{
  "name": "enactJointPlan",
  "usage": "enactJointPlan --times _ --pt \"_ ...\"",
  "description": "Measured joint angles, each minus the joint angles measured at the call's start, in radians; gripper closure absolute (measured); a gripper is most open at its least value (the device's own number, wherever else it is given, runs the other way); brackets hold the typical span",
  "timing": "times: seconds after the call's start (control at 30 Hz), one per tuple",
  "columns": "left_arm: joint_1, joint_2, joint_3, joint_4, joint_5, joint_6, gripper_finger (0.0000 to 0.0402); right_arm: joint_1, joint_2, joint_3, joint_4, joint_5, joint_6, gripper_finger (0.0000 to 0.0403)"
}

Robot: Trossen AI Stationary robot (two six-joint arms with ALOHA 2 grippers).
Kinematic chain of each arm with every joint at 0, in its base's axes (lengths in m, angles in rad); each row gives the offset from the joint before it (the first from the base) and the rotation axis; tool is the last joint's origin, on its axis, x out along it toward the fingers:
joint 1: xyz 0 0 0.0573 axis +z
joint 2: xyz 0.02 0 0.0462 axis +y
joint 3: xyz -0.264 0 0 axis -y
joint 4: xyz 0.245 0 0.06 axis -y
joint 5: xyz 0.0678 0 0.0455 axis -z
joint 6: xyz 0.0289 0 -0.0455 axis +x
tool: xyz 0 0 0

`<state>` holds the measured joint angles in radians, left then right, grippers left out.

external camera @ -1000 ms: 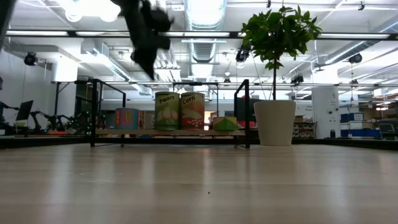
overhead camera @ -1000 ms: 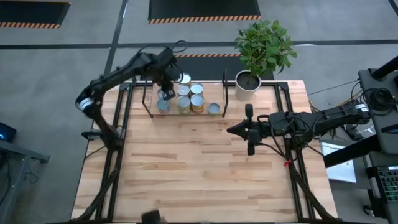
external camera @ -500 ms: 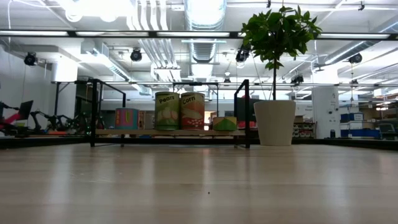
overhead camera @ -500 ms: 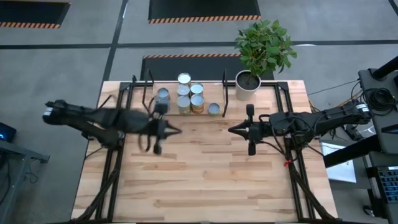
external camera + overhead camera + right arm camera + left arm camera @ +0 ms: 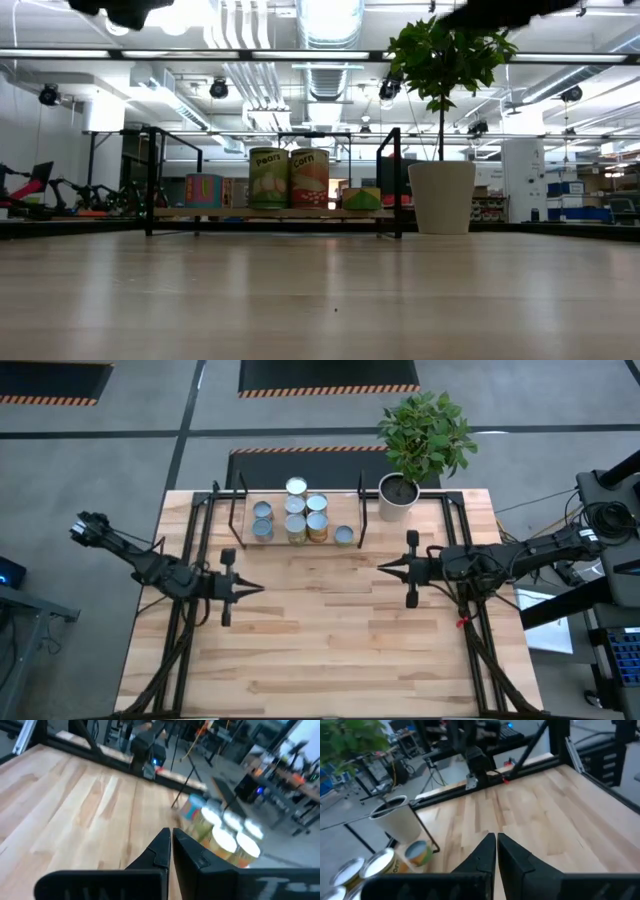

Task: Pick and place cans onto a shelf
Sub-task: Return to Home Position

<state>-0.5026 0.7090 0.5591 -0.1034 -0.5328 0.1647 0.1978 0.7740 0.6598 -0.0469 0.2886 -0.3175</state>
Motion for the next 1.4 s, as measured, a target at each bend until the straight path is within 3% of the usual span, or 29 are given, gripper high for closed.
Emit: enactJointPlan --times 0.23,0.57,1.07,1.4 --pt "0.000 -0.165 -0.137 0.066 -0.010 0.000 0.0402 0.000 -0.097 -0.165 0.045 0.039 0.080 0.0394" --pt "0.000 -0.380 -0.254 0.068 -0.010 0.001 0.0402 0.000 -0.329 -0.366 0.161 0.054 0.045 0.0394" --pt "0.000 -0.702 -0.388 0.034 -0.010 0.017 0.0402 -0.002 -0.731 -0.524 0.166 0.059 -0.045 0.0394" --pt "0.002 -0.709 -0.467 0.041 -0.008 -0.037 0.0402 -0.007 -0.773 -0.558 0.150 0.211 -0.107 0.0394"
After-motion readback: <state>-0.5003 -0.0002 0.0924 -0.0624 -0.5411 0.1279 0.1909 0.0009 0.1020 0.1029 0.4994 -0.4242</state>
